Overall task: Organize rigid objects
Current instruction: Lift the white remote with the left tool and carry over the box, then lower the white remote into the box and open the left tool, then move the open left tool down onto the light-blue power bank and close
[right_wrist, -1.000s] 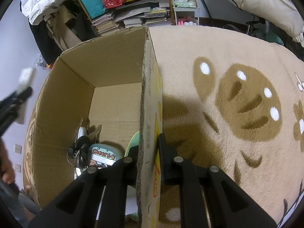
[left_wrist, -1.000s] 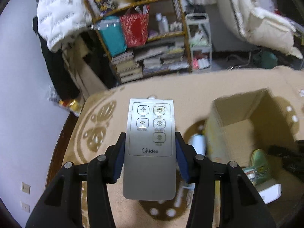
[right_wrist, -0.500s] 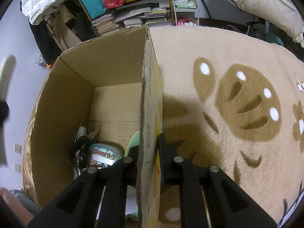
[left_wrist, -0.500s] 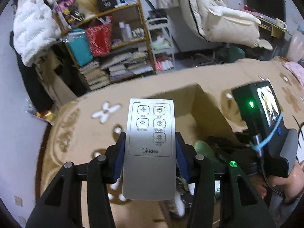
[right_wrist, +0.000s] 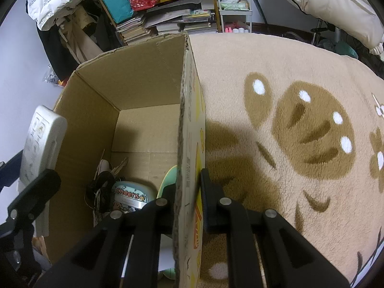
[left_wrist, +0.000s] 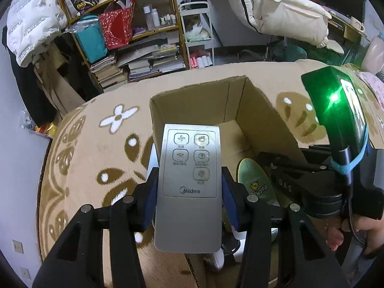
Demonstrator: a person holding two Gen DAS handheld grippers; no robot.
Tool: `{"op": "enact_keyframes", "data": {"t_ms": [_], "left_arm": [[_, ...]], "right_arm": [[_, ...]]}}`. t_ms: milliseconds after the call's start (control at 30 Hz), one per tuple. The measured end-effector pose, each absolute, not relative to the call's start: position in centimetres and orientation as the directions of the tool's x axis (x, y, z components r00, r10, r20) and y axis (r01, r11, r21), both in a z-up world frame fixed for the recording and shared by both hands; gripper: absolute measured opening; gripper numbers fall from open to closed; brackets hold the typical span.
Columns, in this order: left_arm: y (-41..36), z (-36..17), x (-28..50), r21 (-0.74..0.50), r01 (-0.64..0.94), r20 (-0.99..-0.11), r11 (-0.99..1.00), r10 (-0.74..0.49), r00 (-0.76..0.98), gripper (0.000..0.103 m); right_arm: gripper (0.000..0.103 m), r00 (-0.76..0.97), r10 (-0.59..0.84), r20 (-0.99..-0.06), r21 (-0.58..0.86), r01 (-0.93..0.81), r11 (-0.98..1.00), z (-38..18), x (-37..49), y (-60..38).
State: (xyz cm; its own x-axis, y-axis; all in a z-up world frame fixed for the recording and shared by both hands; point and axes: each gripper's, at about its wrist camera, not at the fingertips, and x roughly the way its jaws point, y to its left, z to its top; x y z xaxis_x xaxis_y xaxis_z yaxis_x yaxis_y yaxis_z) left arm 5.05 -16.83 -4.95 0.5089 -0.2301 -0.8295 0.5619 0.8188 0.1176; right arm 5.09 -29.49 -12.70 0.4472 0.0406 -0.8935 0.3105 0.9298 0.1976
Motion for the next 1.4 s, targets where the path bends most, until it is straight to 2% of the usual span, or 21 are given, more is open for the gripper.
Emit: {"op": "enact_keyframes", "data": {"t_ms": [167,233,500,567,667,900,1000,1100,1400], "left_arm": [[-16.4,-4.9,5.2,0.126,0.55,-0.829,0.826,-0.217,0.516,0.05],[-16.4,-4.6,5.1,0.14,0.543,-0.817,0.828,-0.213,0.536,0.055],[-15.0,-2.1,5.0,0.151,0.547,-0.772,0.824,-0.248,0.586,0.096],[-14.4,-1.6,5.3,0.173,0.539,-0.754,0.824,-0.241,0.611,0.101],[-13.1,-1.3,6.3,0.187,0.51,-0.747,0.839,-0.216,0.629,0.101],[-9.0,-2.3,10.3,0.101,0.434,-0.796,0.895,-0.189,0.575,0.101],[-7.4,-3.1,11.3,0.074,0.423,-0.799,0.903,-0.2,0.567,0.101],[-6.0,-4.5,12.2,-0.014,0.438,-0.799,0.899,-0.273,0.536,0.101],[-6.0,-9.2,13.9,-0.009,0.418,-0.858,0.909,-0.222,0.464,0.101]], "right_arm": [[0.014,0.448,0.042,-0.893,0.199,0.311,0.929,-12.7,5.1,-29.5],[0.014,0.448,0.041,-0.893,0.198,0.311,0.929,-12.7,5.1,-29.5],[0.014,0.452,0.042,-0.891,0.204,0.317,0.926,-12.7,5.1,-29.6],[0.014,0.452,0.042,-0.891,0.204,0.317,0.926,-12.7,5.1,-29.5],[0.014,0.452,0.041,-0.891,0.203,0.316,0.927,-12.7,5.0,-29.6],[0.014,0.452,0.041,-0.891,0.202,0.316,0.927,-12.7,5.0,-29.5],[0.014,0.452,0.04,-0.891,0.202,0.315,0.927,-12.7,5.0,-29.6],[0.014,0.452,0.04,-0.891,0.202,0.315,0.927,-12.7,5.0,-29.5],[0.014,0.452,0.04,-0.891,0.202,0.315,0.927,-12.7,4.9,-29.6]]}}
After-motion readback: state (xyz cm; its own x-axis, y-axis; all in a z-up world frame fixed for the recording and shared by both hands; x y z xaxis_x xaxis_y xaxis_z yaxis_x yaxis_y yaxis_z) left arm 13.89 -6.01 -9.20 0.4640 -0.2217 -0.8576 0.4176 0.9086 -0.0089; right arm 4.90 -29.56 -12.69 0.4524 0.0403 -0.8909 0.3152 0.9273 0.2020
